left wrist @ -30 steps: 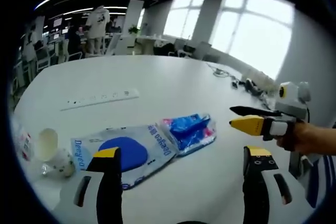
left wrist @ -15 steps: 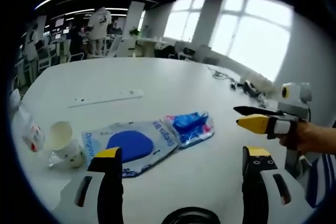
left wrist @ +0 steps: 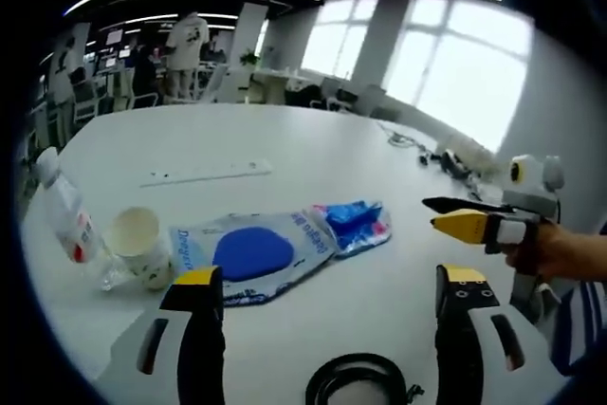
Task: Arrange the tabletop items into an orderly group along one side of the table until the central work area is clear of visible clutter.
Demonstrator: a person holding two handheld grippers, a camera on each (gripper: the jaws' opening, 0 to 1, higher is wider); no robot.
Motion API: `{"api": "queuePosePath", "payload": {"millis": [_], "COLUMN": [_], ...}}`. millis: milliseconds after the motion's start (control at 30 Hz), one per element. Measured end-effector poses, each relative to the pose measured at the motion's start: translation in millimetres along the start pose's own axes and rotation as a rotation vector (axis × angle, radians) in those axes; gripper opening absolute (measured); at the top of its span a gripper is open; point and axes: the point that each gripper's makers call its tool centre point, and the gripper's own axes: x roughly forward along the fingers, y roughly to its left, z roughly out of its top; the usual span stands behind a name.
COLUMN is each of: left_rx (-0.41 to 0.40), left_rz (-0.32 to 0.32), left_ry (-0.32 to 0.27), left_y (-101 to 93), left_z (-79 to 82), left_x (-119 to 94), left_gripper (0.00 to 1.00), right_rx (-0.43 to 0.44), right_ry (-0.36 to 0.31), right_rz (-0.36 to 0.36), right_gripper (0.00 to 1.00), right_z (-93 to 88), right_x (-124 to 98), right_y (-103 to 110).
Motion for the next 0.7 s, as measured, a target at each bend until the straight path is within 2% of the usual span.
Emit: {"api": "queuePosePath", "payload": {"millis": [200,333,500,700], "left_rx": [-0.004,-0.020,-0.036,-0.042], "left_rz": [0.010,0.012,0.018,0.029], "left_ry": [-0.004,-0.007,0.018,0.027], "left_y": [7.1,7.7,8.3,11.4], "left_z": [-0.2,-6.6,-21.1,-27.6], "left_x": [-5,-9,-13,-17], "left_gripper": [0.89,0.89,0.88,0.88], "right_rx": [0.004,0.008,0.010,0.014], "right_ry": [0.007,0.017,0.033,0.041], "right_rz": [0.016,0.027,0.042,0.056], "right_gripper": [0.88,0.86,0.84,0.83], "right_z": [-1.6,-6.7,-12.9,-17.2], "right_x": [2,1,0,0], "right_y": [8,13,19,25]}}
